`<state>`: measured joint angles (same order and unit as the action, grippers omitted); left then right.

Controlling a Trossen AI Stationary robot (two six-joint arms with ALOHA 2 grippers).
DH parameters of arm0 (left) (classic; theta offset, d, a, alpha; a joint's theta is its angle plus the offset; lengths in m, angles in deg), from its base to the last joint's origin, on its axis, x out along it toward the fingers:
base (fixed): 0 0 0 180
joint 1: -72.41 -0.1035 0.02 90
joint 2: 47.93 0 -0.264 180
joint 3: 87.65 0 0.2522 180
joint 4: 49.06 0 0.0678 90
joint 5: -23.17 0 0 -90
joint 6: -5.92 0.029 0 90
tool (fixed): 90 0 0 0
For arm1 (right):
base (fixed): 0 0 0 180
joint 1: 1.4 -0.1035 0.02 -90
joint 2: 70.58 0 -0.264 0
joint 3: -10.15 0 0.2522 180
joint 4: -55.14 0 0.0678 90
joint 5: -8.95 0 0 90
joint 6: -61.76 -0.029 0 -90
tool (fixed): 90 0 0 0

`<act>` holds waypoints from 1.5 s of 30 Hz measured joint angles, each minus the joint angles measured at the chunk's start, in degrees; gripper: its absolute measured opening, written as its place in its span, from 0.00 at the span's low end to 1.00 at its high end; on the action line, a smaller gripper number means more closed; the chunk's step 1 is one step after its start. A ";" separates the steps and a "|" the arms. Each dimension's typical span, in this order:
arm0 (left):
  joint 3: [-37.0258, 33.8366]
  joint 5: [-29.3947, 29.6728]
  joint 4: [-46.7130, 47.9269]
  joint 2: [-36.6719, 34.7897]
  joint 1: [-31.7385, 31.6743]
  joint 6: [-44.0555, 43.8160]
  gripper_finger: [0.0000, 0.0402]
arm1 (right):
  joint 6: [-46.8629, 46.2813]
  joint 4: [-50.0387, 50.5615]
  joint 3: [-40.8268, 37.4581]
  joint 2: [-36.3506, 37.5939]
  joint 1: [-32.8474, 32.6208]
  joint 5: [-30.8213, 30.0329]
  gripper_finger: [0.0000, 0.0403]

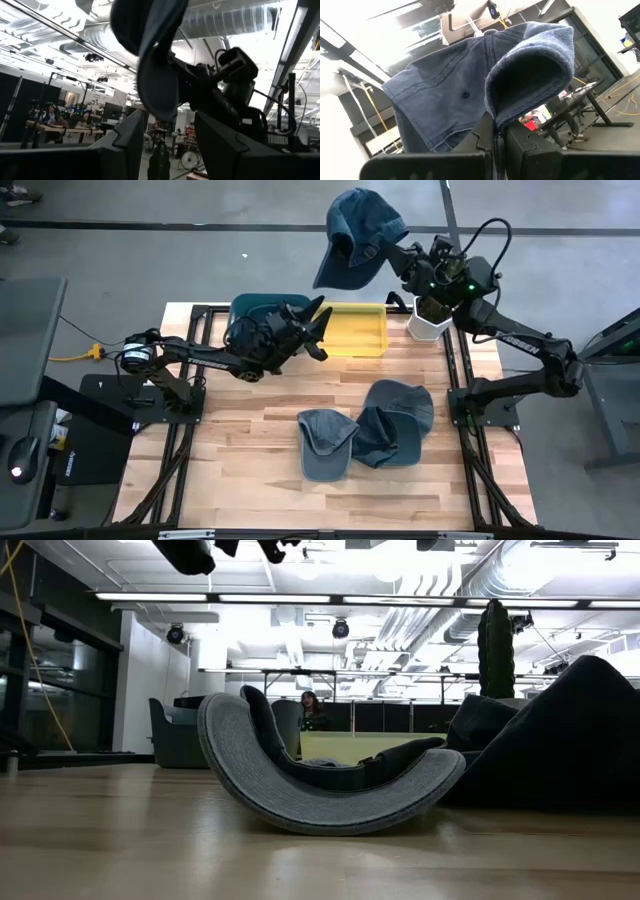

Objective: Pick & Place hat
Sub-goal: Put the top blue cap into the blue bin

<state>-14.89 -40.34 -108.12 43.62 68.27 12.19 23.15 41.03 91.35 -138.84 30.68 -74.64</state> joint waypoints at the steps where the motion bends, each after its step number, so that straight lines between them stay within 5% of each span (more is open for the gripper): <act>1: 0.00 0.02 -0.03 0.00 0.00 0.01 0.38 | -0.19 0.45 0.00 0.21 0.34 0.46 0.02; 17: 0.23 0.17 -1.19 0.00 -0.02 1.20 0.38 | 0.05 4.19 0.02 0.38 -2.44 0.20 0.02; 45: 13.25 0.88 3.94 3.66 -0.04 5.52 0.38 | -0.60 0.83 0.02 -3.63 -8.51 -4.02 0.02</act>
<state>-1.64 -39.46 -104.18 47.28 68.23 17.71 22.54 41.87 91.37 -142.47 22.17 -78.66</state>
